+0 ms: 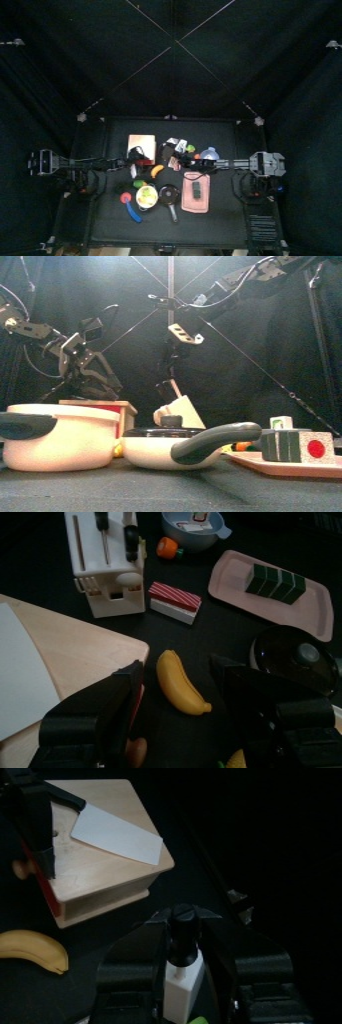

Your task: Pull out knife sharpener

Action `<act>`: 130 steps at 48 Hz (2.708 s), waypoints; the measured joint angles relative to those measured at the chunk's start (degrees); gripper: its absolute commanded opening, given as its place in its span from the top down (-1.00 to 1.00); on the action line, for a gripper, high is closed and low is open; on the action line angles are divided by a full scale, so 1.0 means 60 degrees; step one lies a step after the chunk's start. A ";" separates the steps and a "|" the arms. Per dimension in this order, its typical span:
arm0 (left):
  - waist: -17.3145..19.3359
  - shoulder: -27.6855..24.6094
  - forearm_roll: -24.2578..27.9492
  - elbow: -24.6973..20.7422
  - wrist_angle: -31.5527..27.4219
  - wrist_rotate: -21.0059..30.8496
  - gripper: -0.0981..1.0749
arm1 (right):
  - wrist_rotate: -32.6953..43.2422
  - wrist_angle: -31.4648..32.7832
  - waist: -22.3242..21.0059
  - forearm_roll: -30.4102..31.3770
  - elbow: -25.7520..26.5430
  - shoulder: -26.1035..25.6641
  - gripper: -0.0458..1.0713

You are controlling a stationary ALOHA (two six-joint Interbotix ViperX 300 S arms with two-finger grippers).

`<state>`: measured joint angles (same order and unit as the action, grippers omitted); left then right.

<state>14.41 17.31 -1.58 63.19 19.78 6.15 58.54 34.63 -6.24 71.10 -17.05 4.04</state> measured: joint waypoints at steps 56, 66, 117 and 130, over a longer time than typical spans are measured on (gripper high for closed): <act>0.0000 0.0000 0.0015 0.0000 -0.0015 0.0000 -0.73 | 0.0571 0.0059 0.0747 0.0205 -0.0234 -0.0190 -0.23; 0.0000 -0.0015 0.0015 0.0000 0.0000 0.0000 -0.73 | 0.0586 0.0278 0.1040 0.0396 -0.0161 -0.0190 -0.23; 0.0029 -0.2856 -0.1099 -0.1670 0.3047 0.0015 -0.24 | 0.2490 0.0703 0.1172 0.1245 -0.1201 -0.0557 -0.23; 0.0015 -0.2959 -0.1128 -0.1934 0.3208 0.0015 -0.01 | 0.2549 0.0688 0.1025 0.1216 -0.1304 -0.0571 -0.23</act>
<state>14.50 -0.44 -8.35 51.59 39.02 6.24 73.83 38.76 -0.09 78.40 -24.87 0.62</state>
